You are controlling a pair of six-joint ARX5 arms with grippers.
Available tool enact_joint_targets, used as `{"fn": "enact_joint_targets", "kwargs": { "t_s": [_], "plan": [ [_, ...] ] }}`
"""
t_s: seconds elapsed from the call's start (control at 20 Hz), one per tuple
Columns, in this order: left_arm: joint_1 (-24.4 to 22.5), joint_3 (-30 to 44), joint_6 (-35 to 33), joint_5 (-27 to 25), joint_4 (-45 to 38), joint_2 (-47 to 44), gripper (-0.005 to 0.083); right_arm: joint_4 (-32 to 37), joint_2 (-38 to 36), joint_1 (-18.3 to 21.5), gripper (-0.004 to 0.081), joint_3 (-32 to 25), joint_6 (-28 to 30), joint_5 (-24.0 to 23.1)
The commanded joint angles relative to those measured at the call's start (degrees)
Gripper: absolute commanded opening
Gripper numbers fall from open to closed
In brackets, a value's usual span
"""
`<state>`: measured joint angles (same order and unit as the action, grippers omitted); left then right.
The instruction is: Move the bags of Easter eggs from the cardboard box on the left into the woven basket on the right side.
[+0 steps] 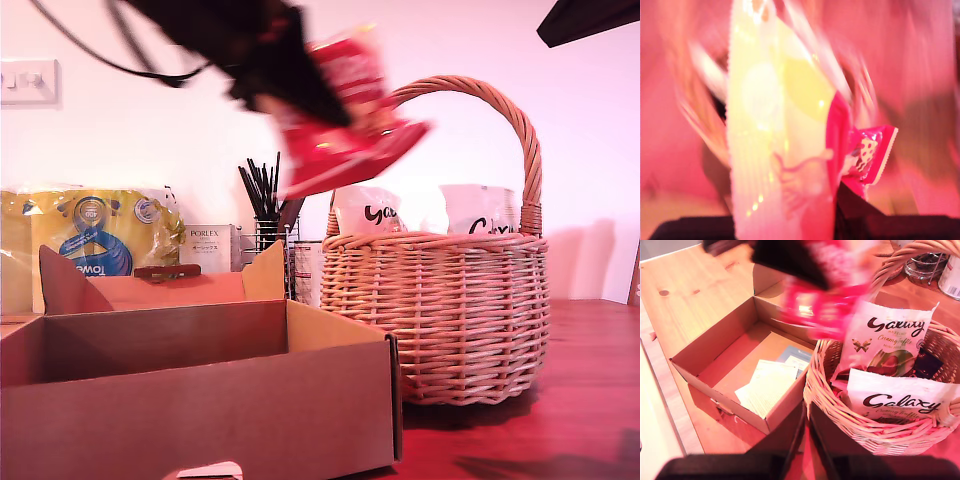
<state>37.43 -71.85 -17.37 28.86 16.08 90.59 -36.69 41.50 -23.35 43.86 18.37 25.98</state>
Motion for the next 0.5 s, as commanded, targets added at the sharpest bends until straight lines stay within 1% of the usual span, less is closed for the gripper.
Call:
{"fn": "enact_joint_targets", "kwargs": {
  "t_s": [0.0, 0.05, 0.1, 0.2, 0.3, 0.45],
  "plan": [
    [2.1, 0.6, 3.0, -2.5, -4.3, 2.9, -0.0021, 0.2, 0.0, -0.2, -0.0013, -0.3, 0.4, -0.1],
    [3.3, 0.6, 3.7, -3.8, -6.1, 4.2, -0.0022, 0.2, 0.0, -0.2, -0.0013, -0.2, 0.4, -0.1],
    [4.5, 0.6, 4.2, -6.2, -7.8, 5.8, -0.0022, 0.2, 0.0, -0.2, -0.0013, -0.3, 0.4, -0.1],
    [6.4, 0.6, 5.8, -12.9, -10.3, 8.6, -0.0022, -0.1, -0.1, -0.2, -0.0013, -0.3, 0.4, -1.1],
    [8.2, 0.6, 6.1, -19.3, -12.7, 10.7, -0.0022, -0.4, -0.1, -0.2, -0.0013, -0.3, 0.4, -1.1],
    [9.8, 0.6, 7.0, -26.9, -16.7, 11.8, -0.0022, -0.5, -0.1, -0.2, -0.0013, -0.3, 0.4, -1.1]
  ]
}}
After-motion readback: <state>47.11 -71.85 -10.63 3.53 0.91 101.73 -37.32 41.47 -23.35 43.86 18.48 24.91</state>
